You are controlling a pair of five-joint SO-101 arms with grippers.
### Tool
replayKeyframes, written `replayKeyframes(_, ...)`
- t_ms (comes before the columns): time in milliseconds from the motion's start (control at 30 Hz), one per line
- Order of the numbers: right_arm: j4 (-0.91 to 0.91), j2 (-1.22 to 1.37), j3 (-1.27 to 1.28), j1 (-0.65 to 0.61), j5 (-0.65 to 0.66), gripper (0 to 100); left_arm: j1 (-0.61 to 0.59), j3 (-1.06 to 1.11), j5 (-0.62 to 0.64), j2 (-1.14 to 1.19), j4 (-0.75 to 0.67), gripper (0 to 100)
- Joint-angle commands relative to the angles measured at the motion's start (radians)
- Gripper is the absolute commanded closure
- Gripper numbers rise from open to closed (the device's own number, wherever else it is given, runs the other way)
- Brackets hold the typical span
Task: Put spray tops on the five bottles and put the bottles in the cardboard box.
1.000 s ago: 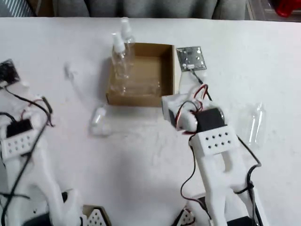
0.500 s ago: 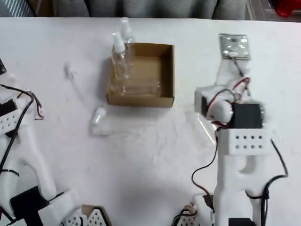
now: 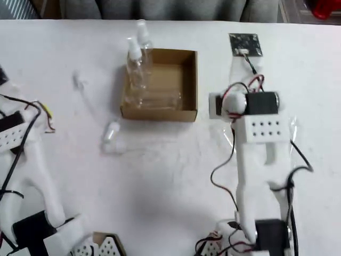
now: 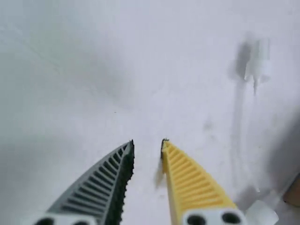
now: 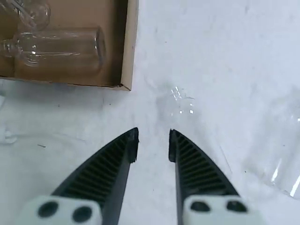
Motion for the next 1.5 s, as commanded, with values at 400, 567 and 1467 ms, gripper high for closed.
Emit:
replayKeyframes(400,-0.228,0.420,-0.302,-0.177,0.905,90.0,0.064,0.126,0.015,0.002,-0.249,90)
replayKeyframes(567,-0.226,0.512,-0.350,-0.202,1.168,89.1,0.064,0.126,0.002,0.004,-0.249,89)
replayKeyframes(1467,0.219,1.198,-1.211,-0.278,1.313,80.7,0.067,0.126,-0.064,0.004,-0.249,89)
